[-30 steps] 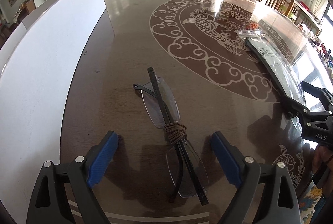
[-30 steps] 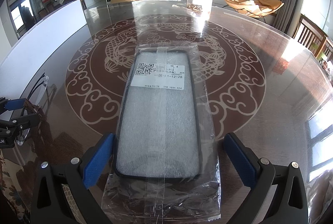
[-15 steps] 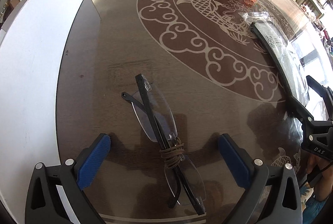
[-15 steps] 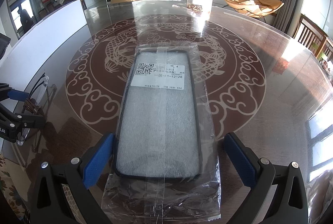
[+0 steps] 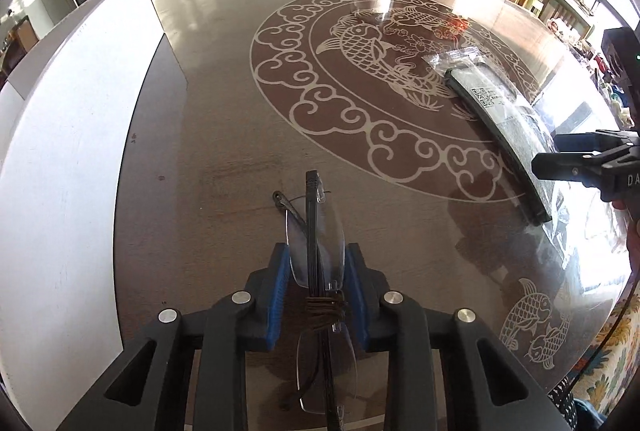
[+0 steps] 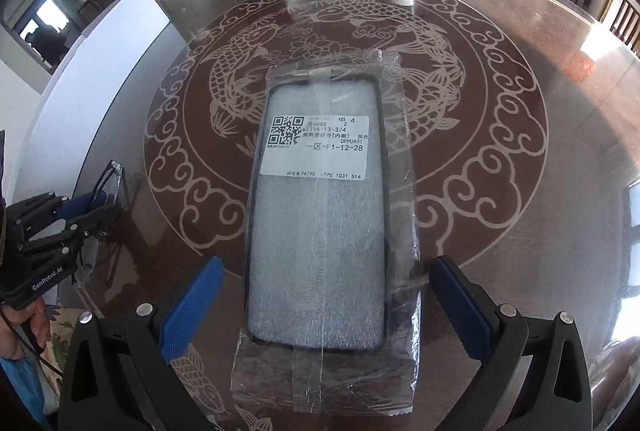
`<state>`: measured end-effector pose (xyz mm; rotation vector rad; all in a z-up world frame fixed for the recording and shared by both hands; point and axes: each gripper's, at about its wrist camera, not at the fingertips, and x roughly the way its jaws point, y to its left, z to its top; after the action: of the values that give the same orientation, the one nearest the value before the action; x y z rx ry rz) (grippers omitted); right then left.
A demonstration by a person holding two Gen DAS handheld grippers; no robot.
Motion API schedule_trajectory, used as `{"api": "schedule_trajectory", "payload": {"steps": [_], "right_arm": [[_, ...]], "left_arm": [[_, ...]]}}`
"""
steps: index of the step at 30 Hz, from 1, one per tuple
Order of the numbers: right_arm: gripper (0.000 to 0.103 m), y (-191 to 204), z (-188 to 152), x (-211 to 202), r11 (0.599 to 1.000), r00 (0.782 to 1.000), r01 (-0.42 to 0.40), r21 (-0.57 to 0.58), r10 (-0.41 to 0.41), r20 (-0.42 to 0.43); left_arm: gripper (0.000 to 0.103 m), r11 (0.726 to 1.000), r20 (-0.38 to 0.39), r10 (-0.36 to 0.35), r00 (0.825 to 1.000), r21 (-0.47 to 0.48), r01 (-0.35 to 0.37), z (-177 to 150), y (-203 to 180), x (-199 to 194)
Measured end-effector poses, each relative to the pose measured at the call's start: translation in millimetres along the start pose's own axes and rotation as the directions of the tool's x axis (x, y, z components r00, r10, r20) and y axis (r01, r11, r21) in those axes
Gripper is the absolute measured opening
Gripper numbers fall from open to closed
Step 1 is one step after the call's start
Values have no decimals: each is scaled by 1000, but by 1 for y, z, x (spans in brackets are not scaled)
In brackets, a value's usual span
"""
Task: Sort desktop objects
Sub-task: 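Close the right tool on the bagged phone case while the left tool holds the glasses, then carry the phone case and glasses over the cardboard box with both tools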
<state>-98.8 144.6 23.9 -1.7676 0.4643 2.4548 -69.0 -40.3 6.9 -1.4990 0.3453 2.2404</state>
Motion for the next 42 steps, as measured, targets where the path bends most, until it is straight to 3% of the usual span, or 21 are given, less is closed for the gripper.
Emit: {"api": "schedule_trajectory", "payload": {"steps": [3,9,10,12,14,16,23,29,31,33,37,39,40,41,42], "right_arm": [[103,0,17,7,999,998,36,19,-35,-46],[102,35,27,29,978,981,165,-130,-176,-78],[93,39,26,28,976,983,163,-144,-173,-61],[76,44,26,21,976,986,159,-148,-166,-35],[76,49,24,18,976,986,149,-158,-159,-56],[76,56,21,10,968,983,171,-185,-180,-35],[76,77,19,-26,969,991,134,-207,-132,23],[76,88,21,-35,966,992,122,-227,-115,41],[76,88,20,-35,967,994,113,-227,-107,37],[76,88,19,-32,968,994,109,-228,-104,35],[76,84,15,-29,971,996,88,-220,-83,33],[76,82,13,-29,974,997,75,-214,-70,32],[76,80,12,-29,975,997,72,-211,-67,33],[76,79,11,-29,975,997,70,-210,-64,32],[76,79,10,-29,976,997,69,-208,-63,32]], "left_arm": [[28,1000,8,-9,1000,-4,9,-5,-1,-5],[23,1000,39,-14,999,-8,14,-20,1,-13],[15,1000,44,-18,999,-13,19,-20,3,-14],[12,998,56,-44,997,-37,46,-22,7,-21],[11,997,72,-55,996,-49,58,-20,8,-24],[11,996,88,-62,994,-53,67,-21,9,-31],[11,996,126,-67,990,-42,73,-25,11,-51],[12,993,90,-104,991,-55,109,-29,16,-47],[12,995,62,-84,995,-47,87,-29,12,-41],[18,998,41,-52,998,-33,54,-29,7,-34],[49,1000,-8,15,1000,-23,-15,-27,2,-12],[49,1000,8,28,1000,2,-28,-27,-3,-9],[42,1000,15,19,1000,4,-19,-27,-4,-9],[24,1000,27,21,999,3,-21,-26,-5,-10],[24,1000,32,23,999,2,-23,-24,-5,-11]]}}
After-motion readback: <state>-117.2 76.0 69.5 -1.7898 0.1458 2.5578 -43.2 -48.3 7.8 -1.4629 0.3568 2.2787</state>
